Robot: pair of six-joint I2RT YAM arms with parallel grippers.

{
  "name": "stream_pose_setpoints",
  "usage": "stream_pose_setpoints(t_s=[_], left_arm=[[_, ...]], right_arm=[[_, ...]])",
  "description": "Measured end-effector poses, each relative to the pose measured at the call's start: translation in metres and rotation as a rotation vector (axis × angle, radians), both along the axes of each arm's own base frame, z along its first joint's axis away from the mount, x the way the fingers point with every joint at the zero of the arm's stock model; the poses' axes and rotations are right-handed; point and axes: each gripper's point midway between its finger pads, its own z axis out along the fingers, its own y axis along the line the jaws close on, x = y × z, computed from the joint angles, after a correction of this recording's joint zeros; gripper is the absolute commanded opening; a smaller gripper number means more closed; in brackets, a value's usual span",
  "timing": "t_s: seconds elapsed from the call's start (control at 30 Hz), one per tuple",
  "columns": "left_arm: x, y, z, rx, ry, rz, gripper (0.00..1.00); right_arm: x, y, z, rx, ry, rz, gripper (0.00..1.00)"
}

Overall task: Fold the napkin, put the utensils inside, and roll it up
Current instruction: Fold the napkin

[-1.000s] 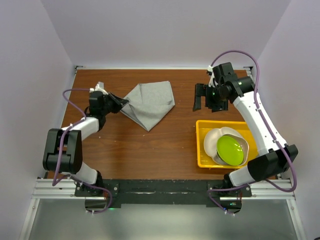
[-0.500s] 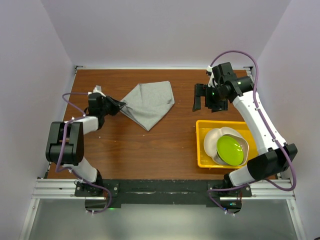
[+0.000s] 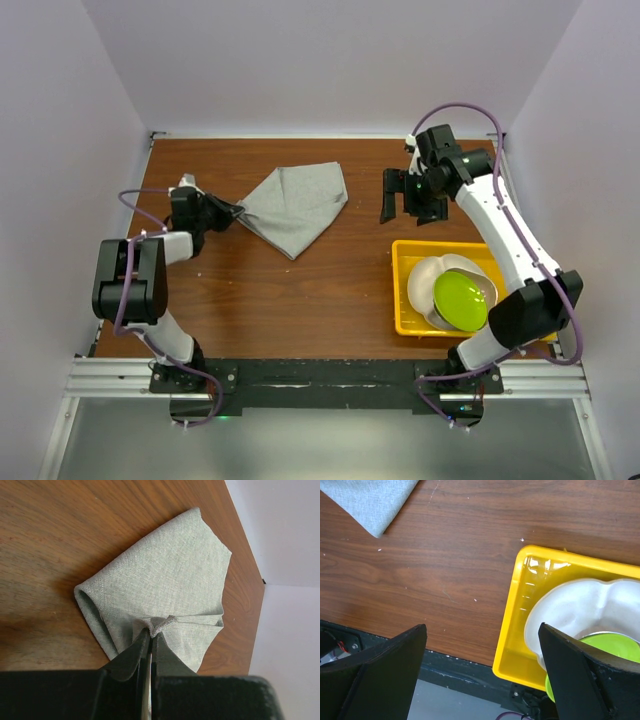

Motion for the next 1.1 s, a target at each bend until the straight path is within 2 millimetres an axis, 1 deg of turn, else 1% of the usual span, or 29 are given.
stream_pose_setpoints(t_s=[0.17,0.2,0.27,0.3,0.37,0.4,0.47,0.53,0.63,0.67,0.73,0.77,0.8,0.87,0.93,1.0,1.03,1.1], left_arm=[[0.000,0.001,-0.009,0.001,0.031,0.004,0.01],[-0.001,0.002,-0.010,0.003,0.037,0.008,0.06],[0.000,0.005,-0.011,0.016,0.052,0.022,0.14],[0.001,0.007,-0.012,0.029,0.058,0.029,0.25],[0.006,0.013,-0.011,0.074,0.076,0.051,0.36],[0.009,0.017,-0.009,0.103,0.079,0.063,0.43],[0.017,0.025,0.000,0.173,0.088,0.097,0.45],[0.023,0.028,0.013,0.233,0.082,0.113,0.45],[0.026,0.022,0.037,0.301,0.063,0.098,0.36],[0.024,0.017,0.044,0.319,0.055,0.081,0.30],[0.019,0.006,0.051,0.335,0.037,0.044,0.23],[0.015,-0.003,0.054,0.343,0.024,0.011,0.20],[0.012,-0.011,0.054,0.340,0.018,-0.018,0.20],[0.008,-0.025,0.052,0.333,0.015,-0.074,0.20],[0.006,-0.034,0.049,0.324,0.005,-0.114,0.20],[0.008,-0.039,0.043,0.316,0.004,-0.141,0.16],[0.010,-0.040,0.038,0.320,0.010,-0.155,0.15],[0.015,-0.041,0.022,0.329,0.042,-0.176,0.14]], right_arm=[[0.007,0.006,-0.010,0.014,0.022,0.010,0.98],[0.010,0.010,-0.011,0.026,0.017,0.015,0.98],[0.018,0.019,-0.017,0.065,-0.001,0.025,0.98],[0.023,0.027,-0.022,0.099,0.003,0.030,0.98],[0.038,0.046,-0.035,0.156,0.000,0.036,0.98],[0.048,0.057,-0.045,0.177,0.005,0.039,0.98],[0.068,0.085,-0.069,0.220,0.015,0.054,0.97],[0.081,0.112,-0.096,0.261,0.049,0.068,0.96],[0.093,0.144,-0.129,0.314,0.099,0.082,0.92],[0.097,0.152,-0.136,0.328,0.108,0.086,0.91],[0.103,0.161,-0.144,0.350,0.107,0.091,0.83],[0.106,0.166,-0.145,0.366,0.106,0.092,0.79],[0.110,0.169,-0.144,0.381,0.102,0.094,0.72],[0.116,0.174,-0.141,0.409,0.092,0.098,0.70],[0.122,0.178,-0.136,0.429,0.077,0.099,0.63],[0.126,0.182,-0.131,0.456,0.061,0.102,0.55],[0.127,0.183,-0.130,0.463,0.058,0.103,0.47],[0.130,0.186,-0.129,0.476,0.056,0.101,0.41]])
